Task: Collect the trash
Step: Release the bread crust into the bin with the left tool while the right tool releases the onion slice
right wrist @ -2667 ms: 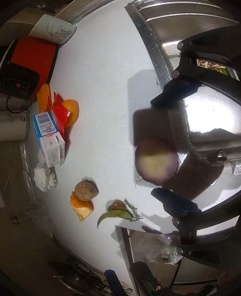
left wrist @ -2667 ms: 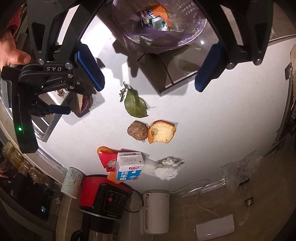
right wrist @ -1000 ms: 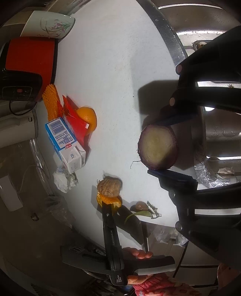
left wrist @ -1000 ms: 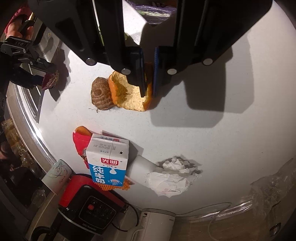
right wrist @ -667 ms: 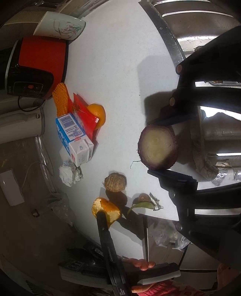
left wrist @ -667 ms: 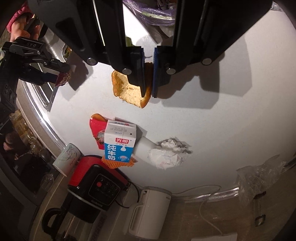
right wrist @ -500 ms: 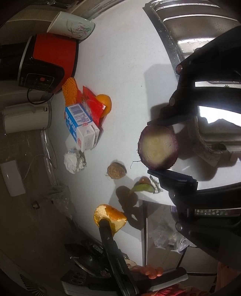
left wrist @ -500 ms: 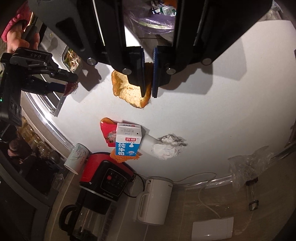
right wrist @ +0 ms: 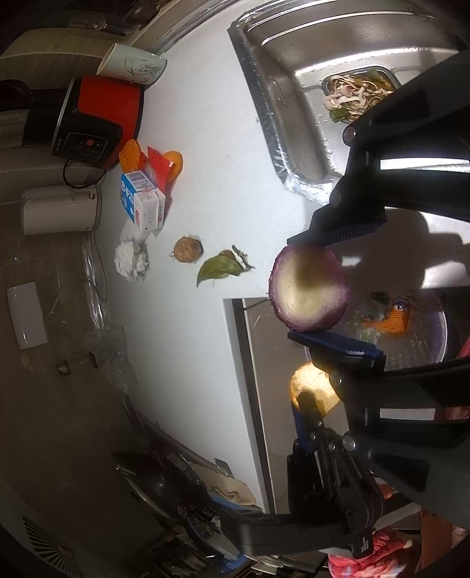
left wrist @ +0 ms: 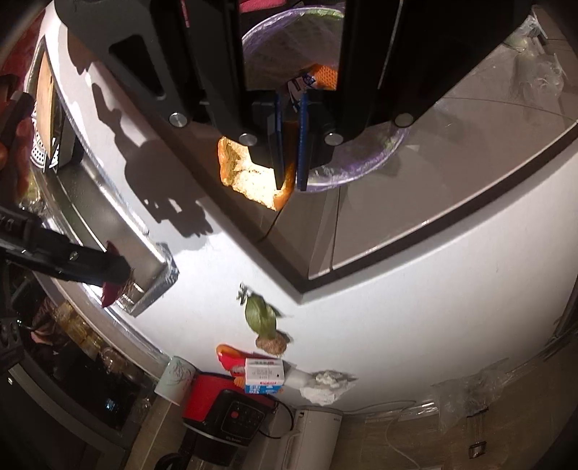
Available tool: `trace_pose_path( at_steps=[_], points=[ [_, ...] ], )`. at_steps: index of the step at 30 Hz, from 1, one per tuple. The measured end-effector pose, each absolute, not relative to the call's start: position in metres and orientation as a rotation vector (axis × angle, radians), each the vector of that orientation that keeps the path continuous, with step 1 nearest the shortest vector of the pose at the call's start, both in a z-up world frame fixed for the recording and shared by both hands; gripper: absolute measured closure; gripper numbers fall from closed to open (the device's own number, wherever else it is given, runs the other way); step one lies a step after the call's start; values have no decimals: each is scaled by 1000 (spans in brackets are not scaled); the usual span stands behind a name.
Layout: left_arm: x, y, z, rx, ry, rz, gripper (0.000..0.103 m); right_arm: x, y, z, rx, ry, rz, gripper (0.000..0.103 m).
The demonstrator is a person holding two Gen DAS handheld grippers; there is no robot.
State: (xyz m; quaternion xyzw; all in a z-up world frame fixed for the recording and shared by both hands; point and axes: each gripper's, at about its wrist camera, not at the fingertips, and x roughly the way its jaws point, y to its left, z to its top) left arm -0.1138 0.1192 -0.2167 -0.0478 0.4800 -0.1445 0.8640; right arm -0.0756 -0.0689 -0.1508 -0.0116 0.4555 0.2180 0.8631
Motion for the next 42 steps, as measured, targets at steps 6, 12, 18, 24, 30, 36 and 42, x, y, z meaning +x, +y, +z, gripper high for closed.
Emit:
trace_pose_path(
  at_steps=[6, 12, 18, 24, 30, 36, 42],
  points=[
    [-135, 126, -268, -60, 1083, -312, 97, -118, -54, -146, -14, 957, 417, 58],
    [-142, 123, -326, 8, 1193, -313, 97, -144, -39, -143, -12, 957, 398, 58],
    [-147, 120, -346, 27, 1272, -330, 95, -154, -27, -143, -15, 961, 392, 58],
    [-153, 129, -324, 11, 1232, -313, 52, -154, -24, -148, -9, 970, 388, 58],
    [-158, 130, -297, 22, 1163, -310, 35, -153, -19, -154, -11, 981, 390, 58],
    [-165, 128, -281, 27, 1131, -328, 32, -151, -13, -160, -19, 994, 397, 58],
    [-182, 135, -257, 55, 1056, -319, 24, -143, -3, -199, -23, 1053, 408, 58]
  ],
)
